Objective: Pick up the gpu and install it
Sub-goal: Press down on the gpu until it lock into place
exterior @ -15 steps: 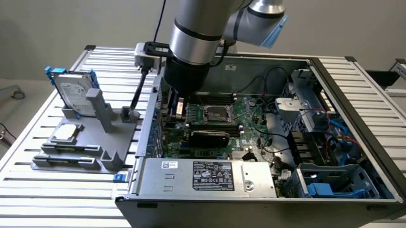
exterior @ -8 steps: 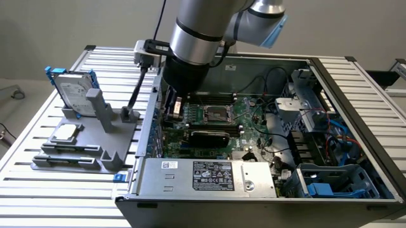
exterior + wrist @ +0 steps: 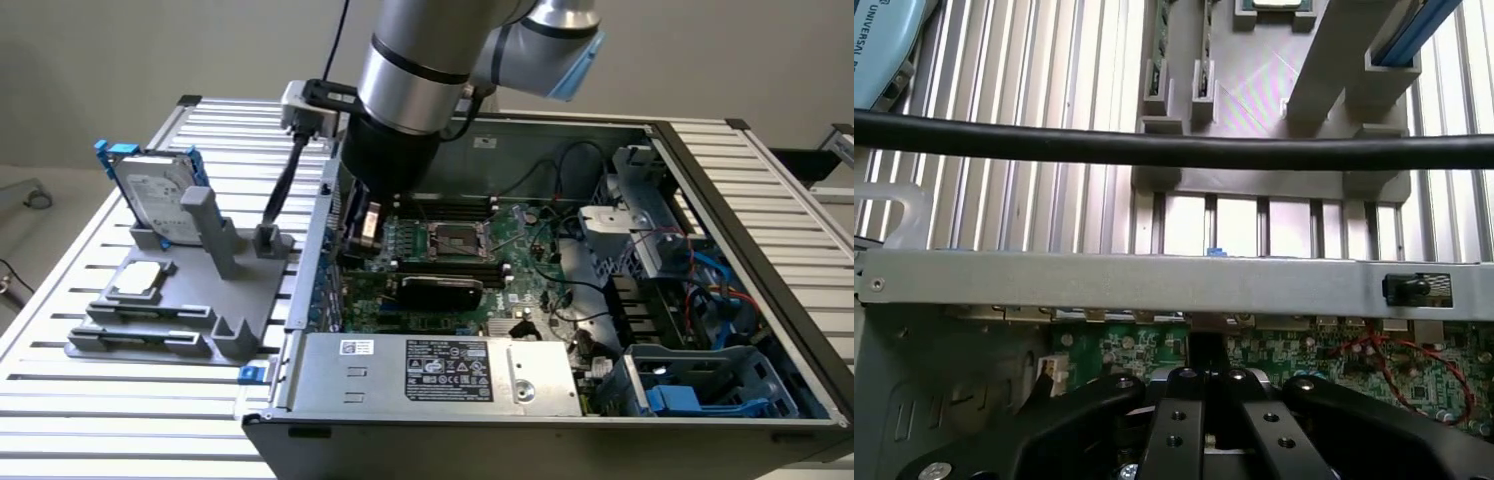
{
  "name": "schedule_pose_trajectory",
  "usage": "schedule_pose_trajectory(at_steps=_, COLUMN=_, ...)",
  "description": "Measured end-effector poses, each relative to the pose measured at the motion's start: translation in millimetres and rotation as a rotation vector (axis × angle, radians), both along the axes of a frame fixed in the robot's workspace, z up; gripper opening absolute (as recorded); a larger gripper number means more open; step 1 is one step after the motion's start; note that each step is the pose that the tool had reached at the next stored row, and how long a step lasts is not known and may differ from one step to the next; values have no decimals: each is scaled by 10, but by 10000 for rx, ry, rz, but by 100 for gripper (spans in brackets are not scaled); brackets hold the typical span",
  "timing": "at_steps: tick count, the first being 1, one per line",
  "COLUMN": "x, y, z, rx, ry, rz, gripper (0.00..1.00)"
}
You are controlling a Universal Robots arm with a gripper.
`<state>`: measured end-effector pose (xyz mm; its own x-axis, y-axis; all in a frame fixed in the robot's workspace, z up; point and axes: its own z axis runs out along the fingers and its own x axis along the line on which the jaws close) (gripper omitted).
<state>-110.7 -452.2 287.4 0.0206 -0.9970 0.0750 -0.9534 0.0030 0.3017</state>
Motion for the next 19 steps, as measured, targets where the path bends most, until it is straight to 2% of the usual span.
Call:
schedule_pose_trajectory(at_steps=1, x=0, y=0, z=6, rx=-36, ry=1, rz=-33, gripper=11)
schedule_pose_trajectory(at_steps=3, x=0, y=0, z=22, rx=-68, ry=1, rz=-98, gripper=11)
schedule_pose_trajectory(at_steps=19, x=-1, y=0, z=71, rx=-72, ry=2, rz=-554, gripper=11)
